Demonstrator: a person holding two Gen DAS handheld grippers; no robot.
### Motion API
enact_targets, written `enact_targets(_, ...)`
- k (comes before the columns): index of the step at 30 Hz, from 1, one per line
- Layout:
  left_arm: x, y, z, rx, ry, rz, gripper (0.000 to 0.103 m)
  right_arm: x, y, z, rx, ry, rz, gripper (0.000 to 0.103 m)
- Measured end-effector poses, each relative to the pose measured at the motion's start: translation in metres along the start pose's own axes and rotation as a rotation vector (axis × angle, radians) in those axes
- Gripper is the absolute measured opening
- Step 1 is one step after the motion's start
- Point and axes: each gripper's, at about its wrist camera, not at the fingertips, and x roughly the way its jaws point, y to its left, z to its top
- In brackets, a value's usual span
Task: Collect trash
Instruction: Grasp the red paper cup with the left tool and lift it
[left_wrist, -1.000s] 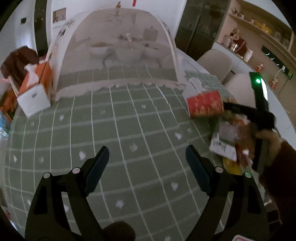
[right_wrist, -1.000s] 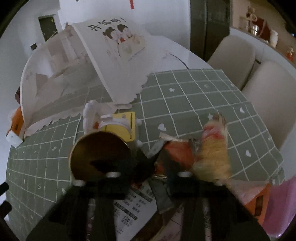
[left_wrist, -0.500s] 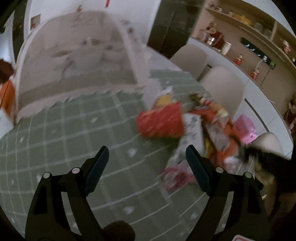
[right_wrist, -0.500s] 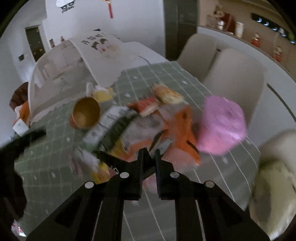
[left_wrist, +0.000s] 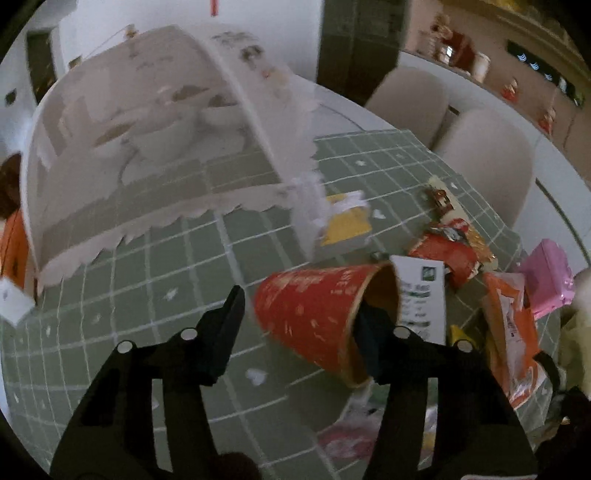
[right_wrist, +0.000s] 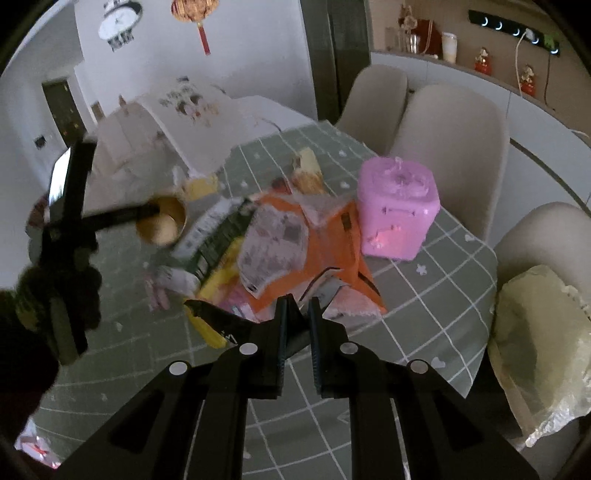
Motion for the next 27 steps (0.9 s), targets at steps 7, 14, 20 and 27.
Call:
enact_targets(7, -0.026, 0.052, -0.033, -0.135, 0.030, -0.036, 0.025, -0.005, 0.010, 0.015, -0.020, -0.033, 0.020, 0.013)
enact_targets(14, -0.057, 0.066, -0.046, -0.109, -0.020, -0.086, 0.002, 0.005, 0.034, 0.013, -0.075, -0.001, 0.050, 0.013)
enact_targets(20, -0.063, 0.079, -0.051, -0.131, -0.034, -0.311, 0.033, 0.002, 0.045, 0.007, -0.103, 0.006, 0.050, 0.013)
enact_targets(27, -0.034, 0.088, -0.043, -0.081, -0.014, -0.333, 0.048, 0.003, 0.042, -0.006, -0.101, 0.029, 0.018, 0.013)
